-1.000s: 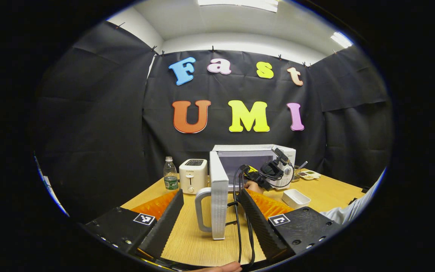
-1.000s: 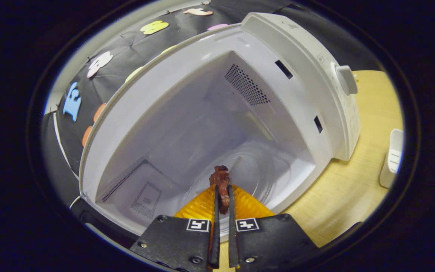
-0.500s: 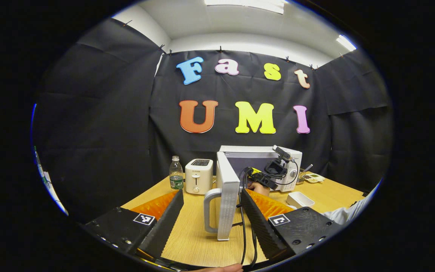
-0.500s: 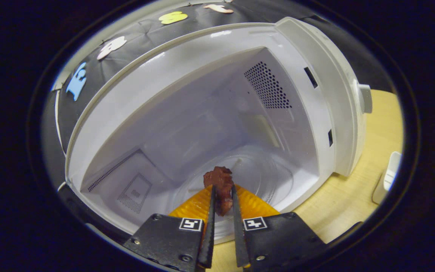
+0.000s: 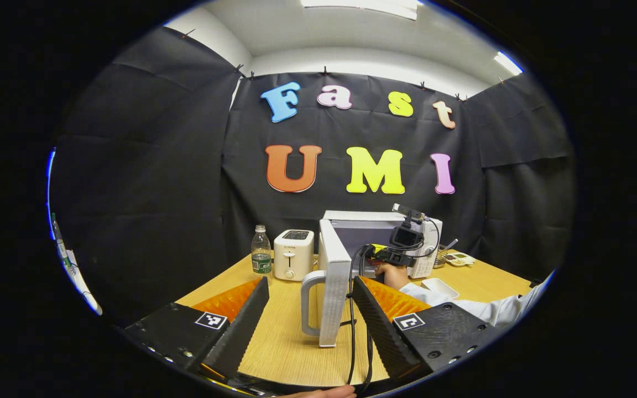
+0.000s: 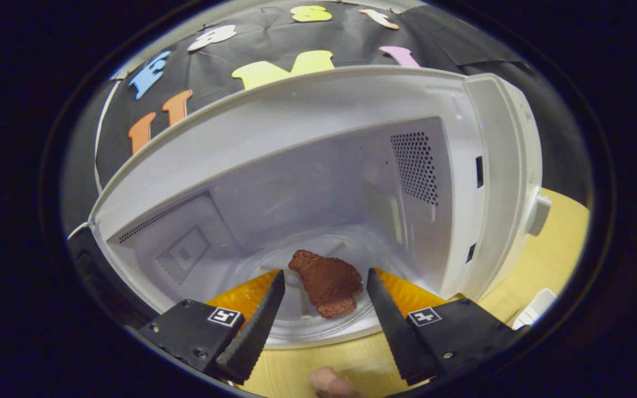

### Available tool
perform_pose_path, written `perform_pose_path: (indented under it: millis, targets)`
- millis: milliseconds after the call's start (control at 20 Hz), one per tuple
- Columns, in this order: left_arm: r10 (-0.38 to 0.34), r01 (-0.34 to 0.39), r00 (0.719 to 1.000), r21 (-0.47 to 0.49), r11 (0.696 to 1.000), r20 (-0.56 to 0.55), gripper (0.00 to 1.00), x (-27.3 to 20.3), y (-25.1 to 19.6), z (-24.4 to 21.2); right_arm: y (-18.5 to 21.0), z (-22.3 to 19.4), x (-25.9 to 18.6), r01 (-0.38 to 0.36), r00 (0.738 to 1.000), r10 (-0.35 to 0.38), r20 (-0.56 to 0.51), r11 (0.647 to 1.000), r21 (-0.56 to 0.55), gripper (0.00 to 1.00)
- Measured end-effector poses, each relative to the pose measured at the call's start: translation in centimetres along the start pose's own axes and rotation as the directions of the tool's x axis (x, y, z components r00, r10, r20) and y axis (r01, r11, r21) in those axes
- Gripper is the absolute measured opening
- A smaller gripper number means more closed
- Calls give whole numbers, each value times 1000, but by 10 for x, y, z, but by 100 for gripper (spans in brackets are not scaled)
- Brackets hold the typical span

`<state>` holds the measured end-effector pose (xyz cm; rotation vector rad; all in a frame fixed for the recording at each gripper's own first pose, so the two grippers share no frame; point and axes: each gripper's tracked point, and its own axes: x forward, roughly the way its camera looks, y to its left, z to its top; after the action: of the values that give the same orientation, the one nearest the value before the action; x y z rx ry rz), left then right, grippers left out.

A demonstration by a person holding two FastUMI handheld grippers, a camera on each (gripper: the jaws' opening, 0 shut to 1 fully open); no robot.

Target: Open the microwave oven with the left hand, put the food in, and close the microwave oven.

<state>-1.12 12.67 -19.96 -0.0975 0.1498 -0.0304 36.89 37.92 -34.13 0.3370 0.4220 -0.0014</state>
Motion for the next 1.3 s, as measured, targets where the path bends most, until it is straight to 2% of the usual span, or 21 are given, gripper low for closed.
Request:
perform_pose_path:
  millis: [50,300,350,400,450,500,550,600,650,700,750,1050,1300]
  targets:
    - [2,-2,1000,1,1000,2,93,-1,1,0,-2,5,-10,-9,1000,9,3,1000,0,95]
    - [15,-15,1000,-3,1000,13,93,-5,13,7,-16,38,-67,-100,995,101,13,995,-20,96]
    - [13,-13,1000,-4,1000,12,93,-6,14,8,-21,47,-78,-109,994,110,26,993,-37,88]
    - [12,-12,1000,-3,1000,9,93,-8,15,8,-25,58,-89,-119,992,122,40,991,-59,96]
    - [9,-9,1000,-2,1000,12,93,-9,17,8,-30,68,-101,-139,988,144,54,986,-88,88]
    - [10,-10,1000,-1,1000,16,93,-8,19,12,-34,77,-113,-147,986,155,67,983,-114,100]
    - [10,-10,1000,-2,1000,21,93,-7,21,14,-40,87,-130,-157,981,170,88,977,-142,89]
    - [3,-3,1000,-1,1000,24,93,-5,21,18,-43,98,-144,-166,977,184,103,972,-165,100]
    - [-4,4,1000,-3,1000,22,93,-1,22,17,-46,109,-159,-186,970,210,120,965,-186,89]
    - [-19,19,1000,-5,1000,21,93,4,21,18,-48,117,-174,-202,964,231,129,957,-207,100]
    - [-31,31,999,-11,999,17,93,6,21,17,-54,128,-192,-211,957,249,148,950,-231,100]
    - [60,-58,998,-39,998,31,93,40,68,20,-86,165,-294,-189,925,301,233,894,-405,99]
    - [43,-42,999,-84,996,2,93,70,96,-6,-96,164,-358,-211,908,345,238,867,-451,100]
